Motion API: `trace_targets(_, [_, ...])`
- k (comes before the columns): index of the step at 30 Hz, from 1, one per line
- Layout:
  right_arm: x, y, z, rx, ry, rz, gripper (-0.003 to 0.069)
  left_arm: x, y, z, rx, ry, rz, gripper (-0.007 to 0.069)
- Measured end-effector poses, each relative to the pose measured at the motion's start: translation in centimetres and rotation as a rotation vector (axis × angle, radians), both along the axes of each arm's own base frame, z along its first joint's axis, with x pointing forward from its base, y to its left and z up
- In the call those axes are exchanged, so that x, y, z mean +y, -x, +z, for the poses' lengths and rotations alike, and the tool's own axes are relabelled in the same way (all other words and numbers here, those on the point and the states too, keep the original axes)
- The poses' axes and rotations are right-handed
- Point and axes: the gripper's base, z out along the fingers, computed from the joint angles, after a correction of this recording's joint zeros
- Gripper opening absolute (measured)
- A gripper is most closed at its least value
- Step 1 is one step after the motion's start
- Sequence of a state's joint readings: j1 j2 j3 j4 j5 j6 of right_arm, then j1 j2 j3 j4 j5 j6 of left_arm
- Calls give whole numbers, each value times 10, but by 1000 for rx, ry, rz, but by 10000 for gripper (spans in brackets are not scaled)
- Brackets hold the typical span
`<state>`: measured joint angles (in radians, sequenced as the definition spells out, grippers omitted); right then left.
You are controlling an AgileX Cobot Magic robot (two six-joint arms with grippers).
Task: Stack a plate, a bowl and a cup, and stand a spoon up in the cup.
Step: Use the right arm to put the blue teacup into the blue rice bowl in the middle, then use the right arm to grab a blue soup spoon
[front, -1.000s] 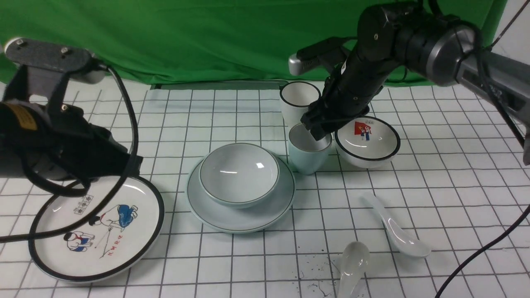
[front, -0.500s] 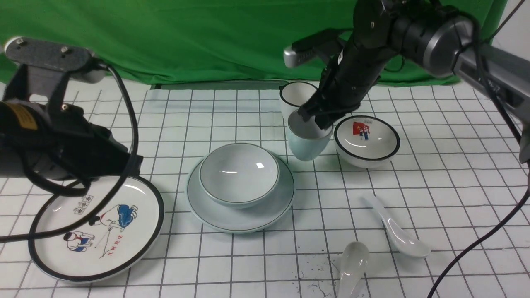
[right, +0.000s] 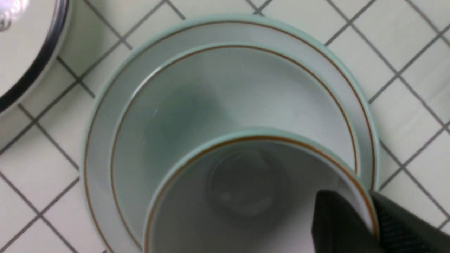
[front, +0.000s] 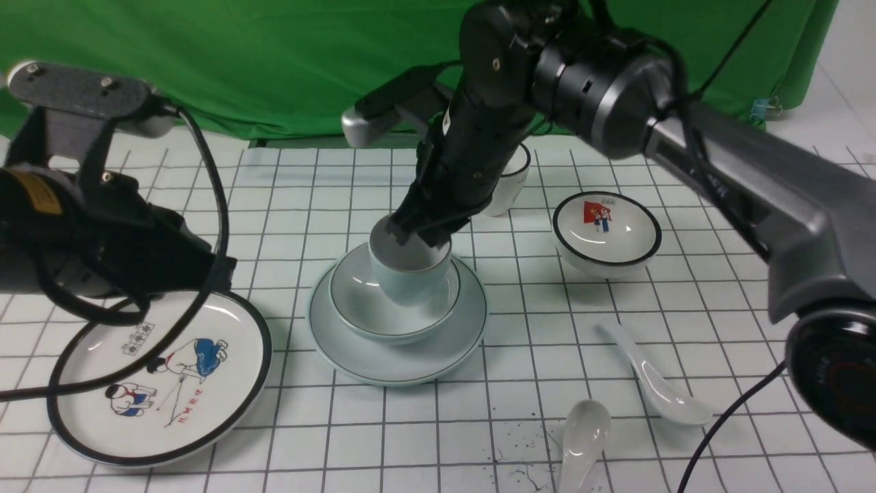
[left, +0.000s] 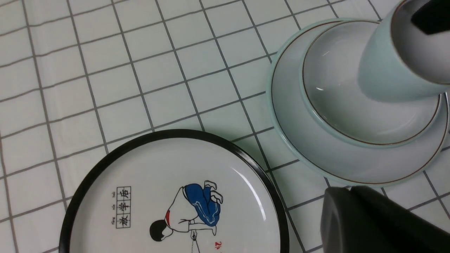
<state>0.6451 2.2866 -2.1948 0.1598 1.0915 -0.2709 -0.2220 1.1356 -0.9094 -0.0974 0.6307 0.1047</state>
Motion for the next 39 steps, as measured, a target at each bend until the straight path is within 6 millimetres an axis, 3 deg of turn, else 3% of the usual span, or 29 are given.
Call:
trace_targets(3, [3, -4, -15, 15, 9, -13, 88, 0, 0, 0, 0, 0, 0, -36])
trace_targets(9, [4, -6, -17, 12, -8, -36, 115, 0, 0, 0, 0, 0, 0, -36])
trace_targets(11, [4, -6, -17, 11, -9, -37, 182, 0, 0, 0, 0, 0, 0, -36])
trace_targets(15, [3, -4, -14, 29, 7, -34, 393, 0, 0, 0, 0, -1, -1, -36])
trace_targets(17, [-1, 1, 2, 33, 26, -15, 477, 0, 0, 0, 0, -1, -1, -36])
trace_targets(19, [-6, 6, 28, -2, 17, 0, 514, 0, 0, 0, 0, -1, -1, -36])
trace_targets(20, [-6, 7, 28, -2, 17, 0, 514, 0, 0, 0, 0, -1, -1, -36])
trace_targets(21, [-12, 12, 52, -39, -7, -1, 523, 0, 0, 0, 0, -1, -1, -36])
trace_targets(24, [-38, 27, 103, -124, -48, -25, 530, 0, 0, 0, 2, -1, -1, -36])
trace_targets(27, [-76, 41, 122, -142, -6, -82, 531, 0, 0, 0, 6, -2, -1, -36])
trace_targets(29, [-106, 51, 122, -116, 32, -131, 531, 0, 0, 0, 7, -2, -1, -36])
trace_targets(33, [-158, 66, 86, -17, 101, -263, 531, 0, 0, 0, 7, -2, -1, -36])
trace_targets(34, [-158, 67, 88, -21, 98, -265, 531, 0, 0, 0, 7, -2, -1, -36])
trace_targets(35, [-171, 72, 67, 1, 108, -300, 531, 0, 0, 0, 7, -2, -1, -36])
trace_targets(36, [-172, 73, 65, 1, 107, -304, 531, 0, 0, 0, 7, -2, -1, -36])
trace_targets(39, [-179, 78, 22, 17, 113, -316, 532, 0, 0, 0, 7, -2, -1, -36])
